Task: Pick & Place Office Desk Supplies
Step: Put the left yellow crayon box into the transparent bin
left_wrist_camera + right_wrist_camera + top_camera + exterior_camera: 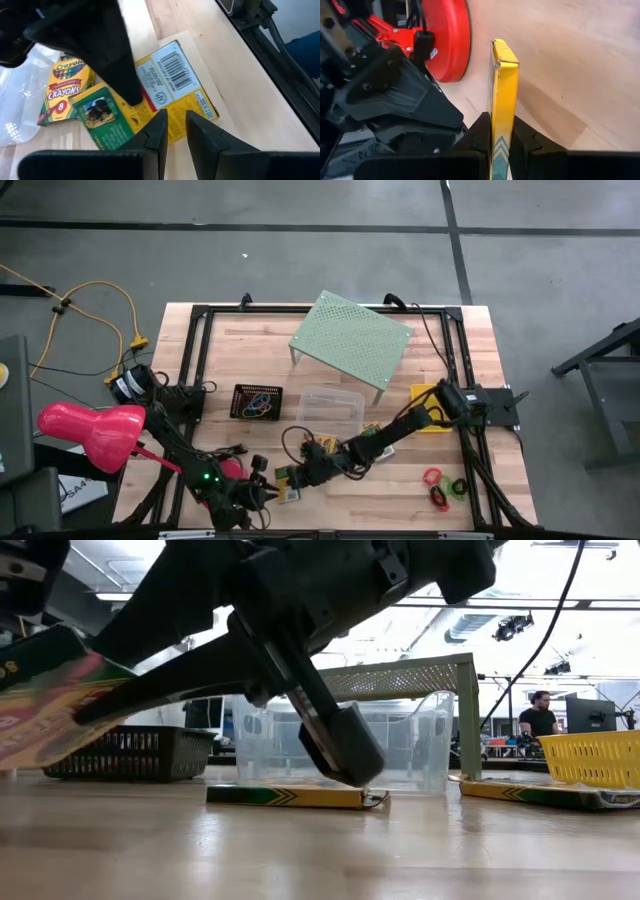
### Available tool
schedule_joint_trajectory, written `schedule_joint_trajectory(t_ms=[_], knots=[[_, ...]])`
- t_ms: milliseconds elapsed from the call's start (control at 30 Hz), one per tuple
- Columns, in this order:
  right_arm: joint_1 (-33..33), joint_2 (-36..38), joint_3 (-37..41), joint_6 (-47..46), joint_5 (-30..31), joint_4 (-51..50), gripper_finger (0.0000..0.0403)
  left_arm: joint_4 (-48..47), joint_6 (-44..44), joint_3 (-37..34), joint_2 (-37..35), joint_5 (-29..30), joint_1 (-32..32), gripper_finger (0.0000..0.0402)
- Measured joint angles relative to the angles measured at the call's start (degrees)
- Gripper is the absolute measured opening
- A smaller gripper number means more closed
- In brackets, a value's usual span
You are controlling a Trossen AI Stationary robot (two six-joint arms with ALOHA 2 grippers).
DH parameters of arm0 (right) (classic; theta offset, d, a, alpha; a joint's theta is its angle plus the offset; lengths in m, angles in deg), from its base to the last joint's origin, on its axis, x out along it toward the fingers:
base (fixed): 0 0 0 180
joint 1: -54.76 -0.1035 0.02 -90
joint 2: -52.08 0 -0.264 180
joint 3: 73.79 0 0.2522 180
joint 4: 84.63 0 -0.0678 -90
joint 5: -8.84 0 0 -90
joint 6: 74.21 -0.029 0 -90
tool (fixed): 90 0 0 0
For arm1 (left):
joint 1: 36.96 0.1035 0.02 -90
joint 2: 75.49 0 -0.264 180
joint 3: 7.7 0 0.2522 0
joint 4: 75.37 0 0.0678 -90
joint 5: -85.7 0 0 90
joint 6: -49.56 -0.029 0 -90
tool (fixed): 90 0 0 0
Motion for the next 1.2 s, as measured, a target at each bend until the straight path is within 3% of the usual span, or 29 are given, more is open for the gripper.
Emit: schedule_joint_trajectory(t_ms=[267,800,1100,1200], knots=[[2.62,5.09,0.0,8.88,-0.54,-2.99,0.0023,0.67,0.03,0.04,-0.09,0.95,-0.02,0.0063],[5.78,21.45,0.04,21.02,8.9,-31.95,0.0023,1.0,0.12,0.07,-0.07,-0.04,-0.03,0.0063],[10.12,23.15,0.05,27.2,5.55,-47.13,0.0023,0.99,0.12,0.07,0.0,-0.28,-0.01,0.0063],[11.54,22.9,0.12,30.32,4.53,-47.82,0.0023,1.03,0.14,0.04,0.0,-0.31,-0.03,0.0063]])
